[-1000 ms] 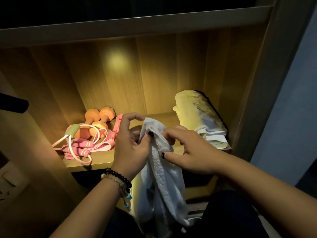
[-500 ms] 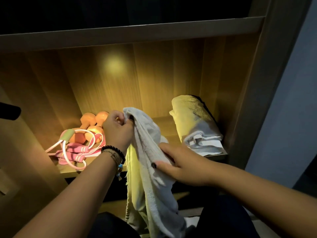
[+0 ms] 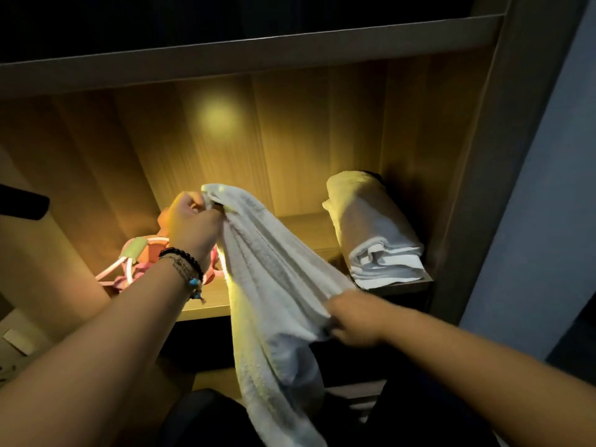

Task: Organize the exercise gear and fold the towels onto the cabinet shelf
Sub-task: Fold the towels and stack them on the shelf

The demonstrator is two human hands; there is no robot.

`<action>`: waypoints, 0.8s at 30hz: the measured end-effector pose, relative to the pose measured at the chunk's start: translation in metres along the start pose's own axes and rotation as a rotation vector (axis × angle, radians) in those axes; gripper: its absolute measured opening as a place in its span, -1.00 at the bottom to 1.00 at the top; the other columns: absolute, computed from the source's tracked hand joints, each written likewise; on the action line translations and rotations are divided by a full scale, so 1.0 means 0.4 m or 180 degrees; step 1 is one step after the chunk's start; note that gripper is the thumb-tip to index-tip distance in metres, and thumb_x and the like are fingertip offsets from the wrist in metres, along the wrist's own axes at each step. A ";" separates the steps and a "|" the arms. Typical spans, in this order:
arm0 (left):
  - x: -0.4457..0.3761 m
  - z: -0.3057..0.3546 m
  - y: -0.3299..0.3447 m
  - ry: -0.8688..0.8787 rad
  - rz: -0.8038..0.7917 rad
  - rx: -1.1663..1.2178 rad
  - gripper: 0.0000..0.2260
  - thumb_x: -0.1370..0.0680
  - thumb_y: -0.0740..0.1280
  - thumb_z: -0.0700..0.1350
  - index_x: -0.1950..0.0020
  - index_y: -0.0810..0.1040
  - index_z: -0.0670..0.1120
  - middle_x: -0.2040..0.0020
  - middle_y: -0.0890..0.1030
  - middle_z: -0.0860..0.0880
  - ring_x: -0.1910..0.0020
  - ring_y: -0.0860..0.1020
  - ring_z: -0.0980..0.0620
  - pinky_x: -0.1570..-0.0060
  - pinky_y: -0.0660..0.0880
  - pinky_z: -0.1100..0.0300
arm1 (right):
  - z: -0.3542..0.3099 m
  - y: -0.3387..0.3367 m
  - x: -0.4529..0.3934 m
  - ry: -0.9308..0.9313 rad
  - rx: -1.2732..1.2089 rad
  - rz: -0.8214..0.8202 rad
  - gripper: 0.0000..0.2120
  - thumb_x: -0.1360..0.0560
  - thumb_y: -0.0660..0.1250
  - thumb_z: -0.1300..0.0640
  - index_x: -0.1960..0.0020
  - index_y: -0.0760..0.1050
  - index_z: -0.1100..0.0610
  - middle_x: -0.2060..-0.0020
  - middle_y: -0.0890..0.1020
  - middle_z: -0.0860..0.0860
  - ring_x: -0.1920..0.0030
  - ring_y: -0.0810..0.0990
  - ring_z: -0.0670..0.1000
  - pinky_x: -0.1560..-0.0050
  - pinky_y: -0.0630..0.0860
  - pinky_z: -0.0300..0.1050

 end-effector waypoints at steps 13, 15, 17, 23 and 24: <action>0.028 -0.059 -0.062 0.0848 -0.0899 -0.1397 -0.70 -0.53 0.27 -0.36 0.14 0.58 0.05 0.44 0.50 0.04 0.56 0.34 0.17 0.54 0.32 0.35 | 0.176 -0.352 0.074 0.0232 0.1812 0.1476 -0.76 -0.59 0.19 0.00 -0.14 0.55 0.03 -0.06 0.55 0.03 -0.10 0.52 0.08 0.06 0.37 -0.10; 0.038 -0.064 -0.051 0.0857 -0.1239 -0.1579 -0.72 -0.48 0.31 -0.41 0.19 0.61 -0.03 0.29 0.58 -0.09 0.39 0.46 0.04 0.35 0.42 0.21 | 0.184 -0.373 0.091 0.0172 0.1687 0.1366 -0.68 -0.59 0.17 -0.11 -0.17 0.56 0.02 -0.04 0.55 0.03 -0.07 0.54 0.07 0.09 0.42 -0.11; 0.049 -0.066 -0.045 0.1028 -0.1415 -0.1936 -0.81 -0.42 0.40 -0.35 0.30 0.63 -0.07 0.28 0.64 -0.10 0.30 0.53 -0.06 0.21 0.48 0.09 | 0.192 -0.382 0.107 0.0113 0.1762 0.1174 -0.65 -0.58 0.15 -0.16 -0.17 0.57 0.00 -0.02 0.56 0.00 -0.04 0.55 0.05 0.11 0.45 -0.13; 0.083 -0.096 0.017 0.1395 -0.2108 -0.3644 -0.92 -0.31 0.31 -0.08 0.40 0.53 -0.02 0.43 0.50 0.05 0.36 0.46 0.01 0.39 0.30 0.25 | 0.189 -0.360 0.121 -0.0072 0.1938 0.0939 -0.69 -0.59 0.18 -0.13 -0.18 0.56 -0.02 0.02 0.56 -0.06 0.00 0.54 -0.06 0.13 0.44 -0.29; 0.068 -0.089 0.026 0.1401 -0.1916 -0.3743 -0.90 -0.33 0.32 -0.09 0.36 0.57 -0.08 0.41 0.51 0.02 0.35 0.45 -0.01 0.40 0.28 0.25 | 0.189 -0.360 0.122 -0.0038 0.1943 0.0910 -0.70 -0.59 0.18 -0.13 -0.17 0.57 -0.02 0.04 0.55 -0.07 0.02 0.53 -0.07 0.16 0.39 -0.29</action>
Point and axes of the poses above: each hand's wrist, its own x-axis away from the middle knuckle, its own y-axis out of the palm, z = x × y, the point moved 3 cm from there along -x, towards the middle knuckle
